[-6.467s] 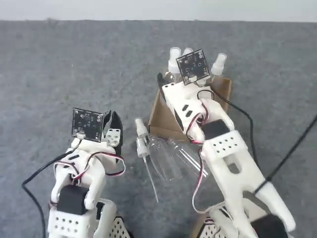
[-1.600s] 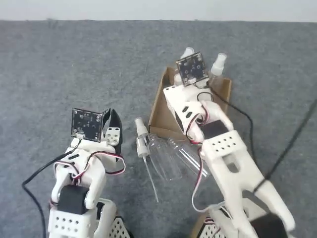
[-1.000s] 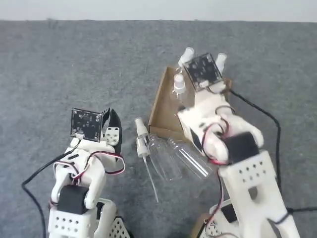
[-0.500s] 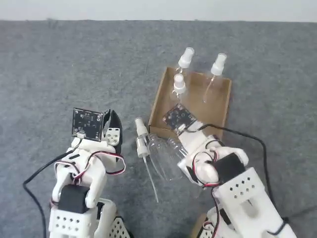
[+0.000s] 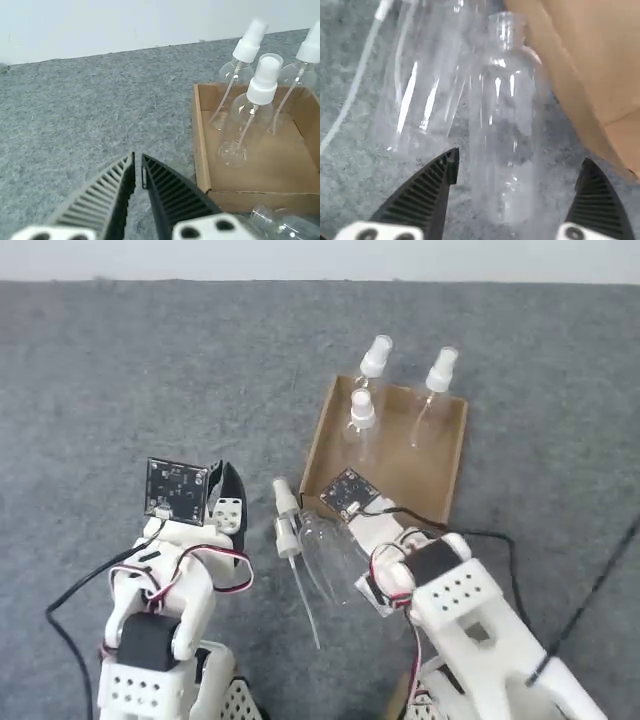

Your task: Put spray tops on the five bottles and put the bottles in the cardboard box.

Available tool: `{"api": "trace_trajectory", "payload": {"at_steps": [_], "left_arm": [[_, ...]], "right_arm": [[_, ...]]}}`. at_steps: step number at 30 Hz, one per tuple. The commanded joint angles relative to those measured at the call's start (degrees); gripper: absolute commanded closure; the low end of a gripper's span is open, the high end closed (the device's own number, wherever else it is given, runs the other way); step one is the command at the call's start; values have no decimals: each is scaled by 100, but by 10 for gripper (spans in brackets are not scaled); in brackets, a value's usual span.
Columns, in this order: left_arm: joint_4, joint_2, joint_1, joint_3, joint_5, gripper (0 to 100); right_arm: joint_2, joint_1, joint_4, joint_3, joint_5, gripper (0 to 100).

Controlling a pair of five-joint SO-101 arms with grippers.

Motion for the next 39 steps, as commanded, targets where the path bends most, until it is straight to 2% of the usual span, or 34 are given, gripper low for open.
{"api": "trace_trajectory", "payload": {"at_steps": [1,4,12,17,23,27,32,36,39], "left_arm": [[-167,-70,0,-66,-9,988],[-167,-70,0,-66,-9,988],[-167,-70,-18,-66,-9,988],[-176,-26,-26,-92,-9,988],[-132,325,-448,-479,-44,988],[-79,1503,-457,-1086,-53,988],[545,3174,-448,-2070,-62,987],[1011,4246,-229,-2510,-545,973],[1116,4888,97,-2510,-774,904]], "right_arm": [[488,-48,-558,-9,-26,688],[664,-57,-743,0,-343,707],[787,-804,-971,185,-360,913],[778,-752,-567,-193,0,935],[778,259,716,-1741,167,937],[778,848,1771,-2963,202,937],[778,1516,3029,-4053,888,937],[778,2615,3231,-4369,1433,937],[804,3503,3064,-4343,1908,937]]}}
